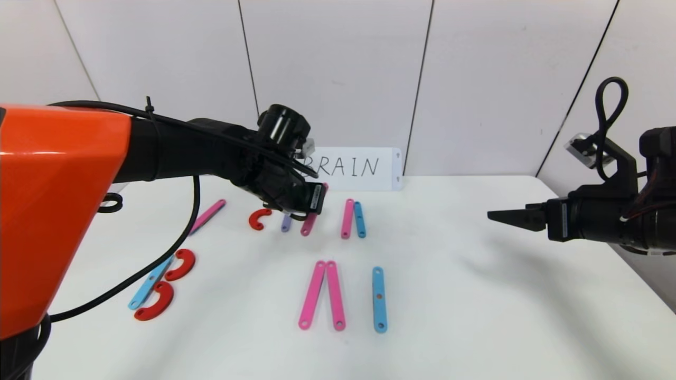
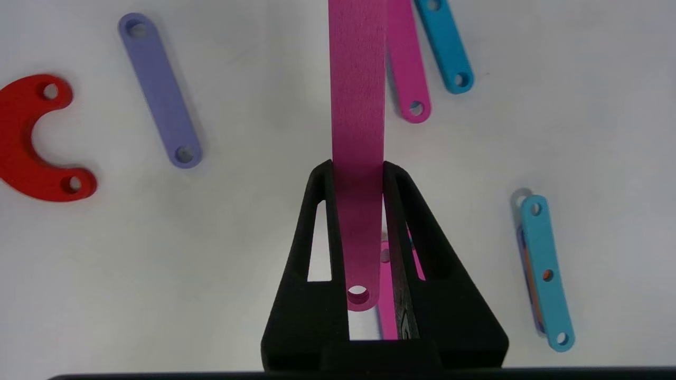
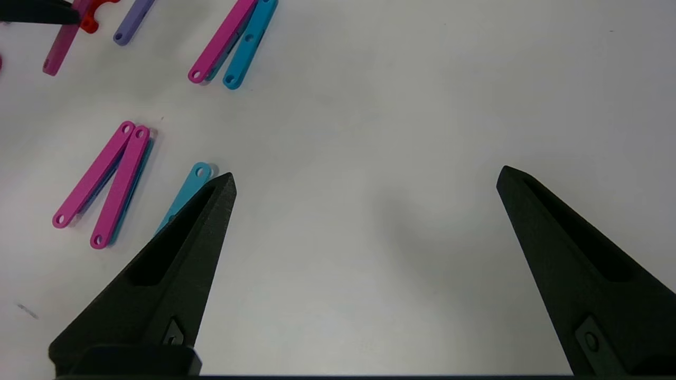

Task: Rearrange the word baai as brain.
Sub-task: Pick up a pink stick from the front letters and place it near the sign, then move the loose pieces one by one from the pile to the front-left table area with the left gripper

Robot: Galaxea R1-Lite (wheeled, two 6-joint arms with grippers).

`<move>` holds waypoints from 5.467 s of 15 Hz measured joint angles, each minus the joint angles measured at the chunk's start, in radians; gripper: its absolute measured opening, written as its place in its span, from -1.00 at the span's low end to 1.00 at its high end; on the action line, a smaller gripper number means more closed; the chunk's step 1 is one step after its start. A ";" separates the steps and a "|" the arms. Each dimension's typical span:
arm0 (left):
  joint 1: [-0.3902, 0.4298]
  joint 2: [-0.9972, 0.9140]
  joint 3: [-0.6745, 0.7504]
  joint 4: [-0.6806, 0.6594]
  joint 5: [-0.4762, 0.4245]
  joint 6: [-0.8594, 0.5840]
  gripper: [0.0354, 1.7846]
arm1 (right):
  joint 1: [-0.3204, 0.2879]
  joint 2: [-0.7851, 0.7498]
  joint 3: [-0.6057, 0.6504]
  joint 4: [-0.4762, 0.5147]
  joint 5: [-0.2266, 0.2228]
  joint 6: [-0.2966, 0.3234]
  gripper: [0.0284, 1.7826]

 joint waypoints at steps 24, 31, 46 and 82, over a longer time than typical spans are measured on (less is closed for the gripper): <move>-0.181 0.349 -0.176 -0.440 -0.095 -0.031 -0.73 | -0.057 0.011 0.044 -0.145 0.078 -0.004 0.94; -0.195 0.378 -0.183 -0.445 -0.056 -0.026 -0.57 | -0.056 0.013 0.061 -0.176 0.079 -0.003 0.94; -0.101 0.253 -0.174 -0.387 -0.054 -0.026 0.95 | -0.057 0.020 0.073 -0.186 0.102 -0.003 0.94; 0.577 0.198 -0.129 0.029 0.047 0.221 0.95 | -0.045 0.045 0.075 -0.187 0.096 -0.005 0.94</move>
